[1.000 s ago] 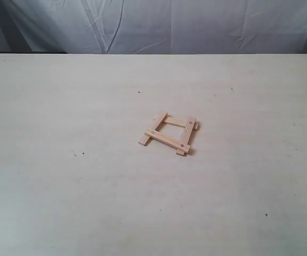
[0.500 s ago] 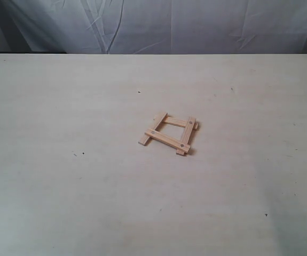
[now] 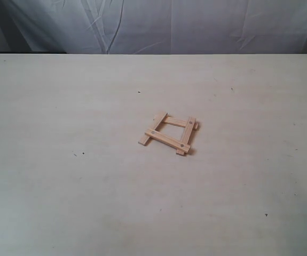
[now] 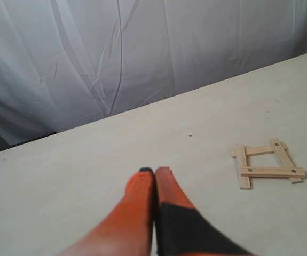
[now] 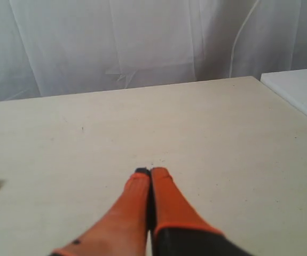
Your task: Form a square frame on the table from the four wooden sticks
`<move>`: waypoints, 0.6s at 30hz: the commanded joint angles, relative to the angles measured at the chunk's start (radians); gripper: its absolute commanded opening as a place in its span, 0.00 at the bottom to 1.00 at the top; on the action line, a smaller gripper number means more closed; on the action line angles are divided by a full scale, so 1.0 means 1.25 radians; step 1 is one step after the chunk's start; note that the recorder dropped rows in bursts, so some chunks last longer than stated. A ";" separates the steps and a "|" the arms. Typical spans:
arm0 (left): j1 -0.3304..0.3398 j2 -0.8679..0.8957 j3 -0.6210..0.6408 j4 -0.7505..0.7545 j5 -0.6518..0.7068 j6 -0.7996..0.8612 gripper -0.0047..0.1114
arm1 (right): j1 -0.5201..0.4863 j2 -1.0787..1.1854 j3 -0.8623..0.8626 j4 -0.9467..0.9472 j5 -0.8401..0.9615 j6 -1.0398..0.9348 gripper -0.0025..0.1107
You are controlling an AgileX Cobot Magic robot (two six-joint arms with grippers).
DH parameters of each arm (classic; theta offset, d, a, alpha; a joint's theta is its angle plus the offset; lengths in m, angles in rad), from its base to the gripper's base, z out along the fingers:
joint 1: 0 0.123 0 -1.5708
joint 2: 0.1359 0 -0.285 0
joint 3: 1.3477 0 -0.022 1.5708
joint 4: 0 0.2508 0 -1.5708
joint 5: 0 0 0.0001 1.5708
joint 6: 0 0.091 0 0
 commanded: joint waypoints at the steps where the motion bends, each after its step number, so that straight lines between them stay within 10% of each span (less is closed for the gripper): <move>1: 0.000 -0.006 0.000 -0.003 -0.009 -0.002 0.04 | -0.005 -0.005 0.006 -0.006 0.010 -0.027 0.02; 18: 0.000 -0.006 0.000 -0.001 -0.009 -0.002 0.04 | -0.005 -0.005 0.006 0.008 0.011 -0.027 0.02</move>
